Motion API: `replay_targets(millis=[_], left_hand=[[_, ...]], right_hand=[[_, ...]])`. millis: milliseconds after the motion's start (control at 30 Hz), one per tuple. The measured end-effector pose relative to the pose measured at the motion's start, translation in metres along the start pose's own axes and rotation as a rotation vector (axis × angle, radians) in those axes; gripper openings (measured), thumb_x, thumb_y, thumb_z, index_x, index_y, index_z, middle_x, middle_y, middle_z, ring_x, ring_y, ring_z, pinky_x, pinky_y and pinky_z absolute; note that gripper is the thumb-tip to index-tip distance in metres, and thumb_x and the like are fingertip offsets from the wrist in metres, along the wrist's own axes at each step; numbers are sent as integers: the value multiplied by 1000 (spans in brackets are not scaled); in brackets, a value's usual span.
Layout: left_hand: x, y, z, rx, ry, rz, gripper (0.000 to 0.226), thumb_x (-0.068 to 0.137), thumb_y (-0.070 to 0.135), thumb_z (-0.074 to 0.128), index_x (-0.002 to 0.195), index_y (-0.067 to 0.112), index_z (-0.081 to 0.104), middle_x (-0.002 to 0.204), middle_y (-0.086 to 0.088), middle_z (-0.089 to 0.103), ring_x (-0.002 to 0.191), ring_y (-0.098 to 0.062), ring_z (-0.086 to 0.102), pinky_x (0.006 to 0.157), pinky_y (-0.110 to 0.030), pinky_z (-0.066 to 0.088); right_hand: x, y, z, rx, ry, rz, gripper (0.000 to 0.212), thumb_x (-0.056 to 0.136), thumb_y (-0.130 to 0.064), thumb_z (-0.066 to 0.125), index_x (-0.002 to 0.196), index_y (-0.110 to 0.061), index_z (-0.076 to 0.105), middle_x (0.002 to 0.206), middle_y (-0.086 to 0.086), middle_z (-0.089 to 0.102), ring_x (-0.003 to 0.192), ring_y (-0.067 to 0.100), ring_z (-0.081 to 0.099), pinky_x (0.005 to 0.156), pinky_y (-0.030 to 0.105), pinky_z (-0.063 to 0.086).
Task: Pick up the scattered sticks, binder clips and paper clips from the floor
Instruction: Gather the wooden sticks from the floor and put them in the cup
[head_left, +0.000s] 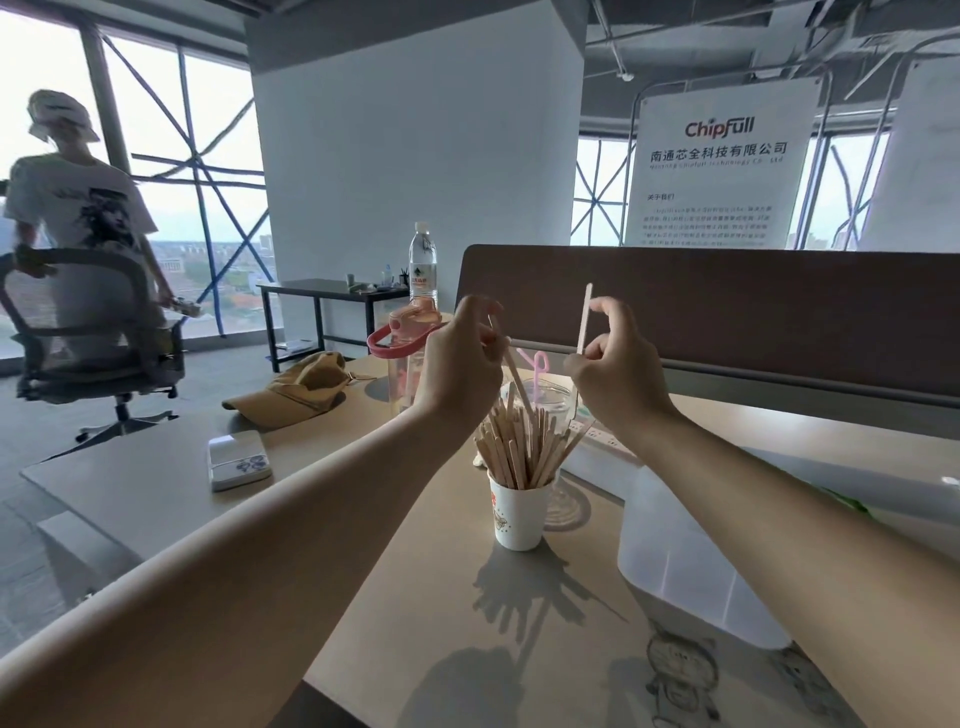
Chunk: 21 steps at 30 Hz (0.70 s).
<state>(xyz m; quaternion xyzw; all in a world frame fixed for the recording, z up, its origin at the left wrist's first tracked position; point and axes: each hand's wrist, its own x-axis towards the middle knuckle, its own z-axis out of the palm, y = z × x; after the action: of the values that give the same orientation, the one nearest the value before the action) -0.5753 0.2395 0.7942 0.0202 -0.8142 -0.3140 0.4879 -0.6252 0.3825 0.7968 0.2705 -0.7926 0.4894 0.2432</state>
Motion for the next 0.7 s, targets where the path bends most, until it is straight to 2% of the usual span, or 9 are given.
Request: replay_targets(millis=[100,200,267,333,400,533,567,633,700], left_hand=[[-6,-11,5,71,-134,-23,23,85,3,67,107,9,66,99,-5,72,83,-11,67,66,-14,53],[-10,-20,9,195,-236,25,16,83,9,71,99,9,73,95,-5,74,81,-14,69,76,-34,58],[-14,-23,11,260,-292,38,16,85,13,69,99,10,75,97,-5,74,84,-17,69,81,-35,57],[-18,-26,12,293,-321,8,18,87,19,67,100,12,76,100,-4,73,88,-18,67,83,-34,55],[-19,-29,14,294,-326,-28,21,88,24,64,100,11,76,101,-5,72,89,-19,65,81,-35,55],[-22,-28,12,219,-280,-52,23,93,25,59,107,12,72,113,-2,67,98,-12,58,81,-23,46],[-22,-27,11,183,-251,-63,24,94,24,57,112,15,70,118,-1,64,101,-13,57,81,-22,45],[-24,-26,12,107,-211,-115,28,96,26,54,121,19,63,128,-2,58,106,-16,58,80,-21,47],[-26,-24,14,57,-205,-163,33,98,27,50,129,18,56,132,-4,56,110,-18,59,80,-23,49]], right_hand=[[4,4,6,-24,-25,23,40,83,-10,61,122,-9,50,82,4,64,73,18,60,67,23,42],[5,10,14,-64,-68,62,12,79,-14,64,90,-8,65,81,7,70,75,25,67,62,27,52],[5,13,19,-58,-97,111,11,80,-19,63,80,-10,69,78,3,70,76,23,67,62,28,54],[4,15,22,-106,-143,114,17,81,-21,63,75,-8,70,77,-1,67,75,20,63,54,23,43],[1,18,25,-223,-187,94,18,81,-23,64,72,-9,71,74,3,65,74,22,58,52,23,36],[-5,27,35,-443,-245,45,21,81,-31,60,86,-15,72,90,7,66,90,30,57,74,31,47],[-6,28,36,-370,-240,58,23,80,-32,62,95,-16,69,97,6,64,93,29,57,77,33,49],[-7,26,35,-158,-168,53,42,79,-28,68,118,-17,55,112,4,56,102,24,55,82,33,50],[-9,24,31,-84,-106,-38,57,83,-22,68,135,-20,43,129,3,52,114,20,53,89,28,45]])
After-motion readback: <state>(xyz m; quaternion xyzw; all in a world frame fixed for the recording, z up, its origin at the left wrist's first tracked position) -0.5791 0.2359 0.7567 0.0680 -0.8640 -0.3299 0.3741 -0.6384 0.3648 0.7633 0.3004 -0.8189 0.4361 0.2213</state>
